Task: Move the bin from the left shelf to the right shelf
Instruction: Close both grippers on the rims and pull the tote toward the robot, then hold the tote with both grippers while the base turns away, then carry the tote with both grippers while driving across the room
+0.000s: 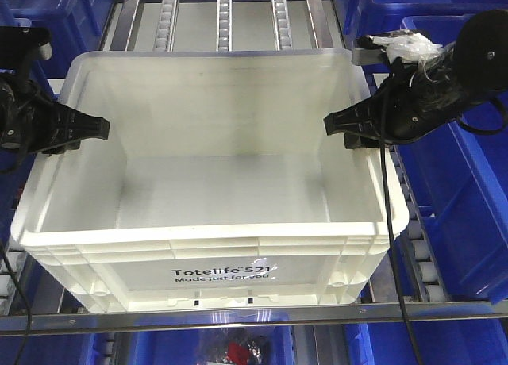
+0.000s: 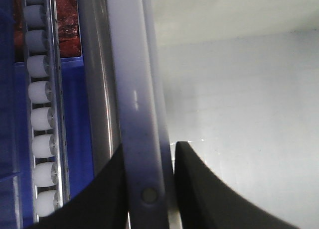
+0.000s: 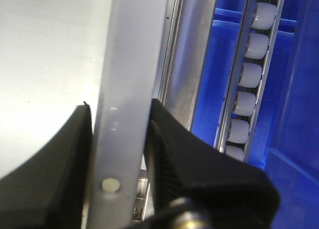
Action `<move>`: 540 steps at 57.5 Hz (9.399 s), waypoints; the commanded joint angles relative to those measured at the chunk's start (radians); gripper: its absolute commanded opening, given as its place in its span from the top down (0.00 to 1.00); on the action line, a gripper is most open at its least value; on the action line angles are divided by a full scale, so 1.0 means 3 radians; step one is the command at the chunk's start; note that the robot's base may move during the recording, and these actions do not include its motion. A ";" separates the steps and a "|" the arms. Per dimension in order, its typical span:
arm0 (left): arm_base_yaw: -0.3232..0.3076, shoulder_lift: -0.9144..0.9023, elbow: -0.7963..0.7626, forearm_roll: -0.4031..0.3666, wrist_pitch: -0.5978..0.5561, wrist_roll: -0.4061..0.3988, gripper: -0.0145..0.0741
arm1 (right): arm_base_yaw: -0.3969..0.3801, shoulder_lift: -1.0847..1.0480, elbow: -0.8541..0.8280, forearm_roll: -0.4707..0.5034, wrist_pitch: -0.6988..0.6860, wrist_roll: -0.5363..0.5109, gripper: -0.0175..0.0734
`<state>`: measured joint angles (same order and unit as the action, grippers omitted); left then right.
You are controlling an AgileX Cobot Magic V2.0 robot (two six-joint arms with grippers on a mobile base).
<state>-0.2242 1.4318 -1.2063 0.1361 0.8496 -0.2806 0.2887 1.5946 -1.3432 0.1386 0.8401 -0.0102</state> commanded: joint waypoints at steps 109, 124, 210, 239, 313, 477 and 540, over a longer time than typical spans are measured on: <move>-0.0023 -0.0981 -0.0411 -0.0689 0.0903 0.0146 0.84 | 0.0632 -0.1003 -0.0442 -0.1107 0.0771 0.1132 0.81; -0.0023 -0.0992 -0.0407 -0.0670 0.0977 0.0146 0.84 | 0.0632 -0.1010 -0.0442 -0.1107 0.0843 0.1132 0.81; -0.0020 -0.0992 -0.0407 -0.0676 0.0946 0.0146 0.84 | 0.0632 -0.1009 -0.0442 -0.1142 0.0930 0.1132 0.81; -0.0020 -0.0992 -0.0407 -0.0676 0.0946 0.0146 0.84 | 0.0632 -0.1009 -0.0442 -0.1142 0.0930 0.1132 0.81; -0.0020 -0.0992 -0.0407 -0.0676 0.0946 0.0146 0.84 | 0.0632 -0.1009 -0.0442 -0.1142 0.0930 0.1132 0.81; -0.0020 -0.0992 -0.0407 -0.0676 0.0946 0.0146 0.84 | 0.0632 -0.1009 -0.0442 -0.1129 0.1122 0.1132 0.81; -0.0020 -0.0992 -0.0407 -0.0676 0.0946 0.0146 0.84 | 0.0632 -0.1009 -0.0442 -0.1129 0.1145 0.1132 0.81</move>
<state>-0.2254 1.1634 -1.2847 -0.0777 1.2263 -0.2592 0.4787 1.3306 -1.4313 -0.1413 1.2506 0.3524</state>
